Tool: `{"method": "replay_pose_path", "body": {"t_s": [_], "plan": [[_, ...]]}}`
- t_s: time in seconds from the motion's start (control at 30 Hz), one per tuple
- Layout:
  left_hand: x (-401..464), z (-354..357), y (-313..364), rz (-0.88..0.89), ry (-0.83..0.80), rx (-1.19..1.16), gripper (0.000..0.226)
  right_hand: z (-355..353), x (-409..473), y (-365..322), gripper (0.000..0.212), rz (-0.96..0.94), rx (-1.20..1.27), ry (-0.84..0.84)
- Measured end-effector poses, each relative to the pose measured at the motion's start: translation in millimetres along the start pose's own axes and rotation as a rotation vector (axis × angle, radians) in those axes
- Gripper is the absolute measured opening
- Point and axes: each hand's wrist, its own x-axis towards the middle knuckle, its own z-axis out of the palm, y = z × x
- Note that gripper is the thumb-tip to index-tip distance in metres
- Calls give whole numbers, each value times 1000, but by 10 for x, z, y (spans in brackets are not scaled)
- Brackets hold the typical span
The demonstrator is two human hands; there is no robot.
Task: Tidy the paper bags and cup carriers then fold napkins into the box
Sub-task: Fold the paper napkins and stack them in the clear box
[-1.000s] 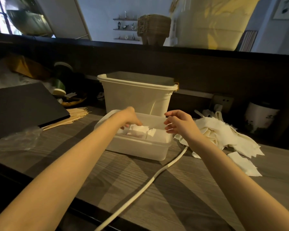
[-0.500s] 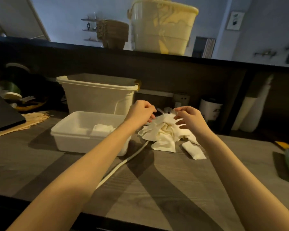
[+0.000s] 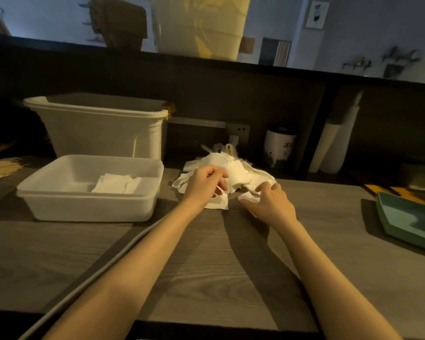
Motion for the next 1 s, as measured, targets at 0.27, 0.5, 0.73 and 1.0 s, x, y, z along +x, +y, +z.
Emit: {"method": "replay_pose_path", "body": {"t_s": [0.27, 0.5, 0.73, 1.0], "plan": [[-89, 21, -42, 14, -32, -51, 24, 3, -36, 37, 53, 79, -106, -45], [-134, -4, -63, 8, -32, -72, 24, -29, -71, 41, 41, 7, 134, -31], [-166, 15, -64, -69, -65, -81, 35, -185, -177, -119, 30, -332, 542, 165], [-175, -27, -28, -93, -122, -136, 16, -139, -191, -208, 33, -466, 563, 230]]}}
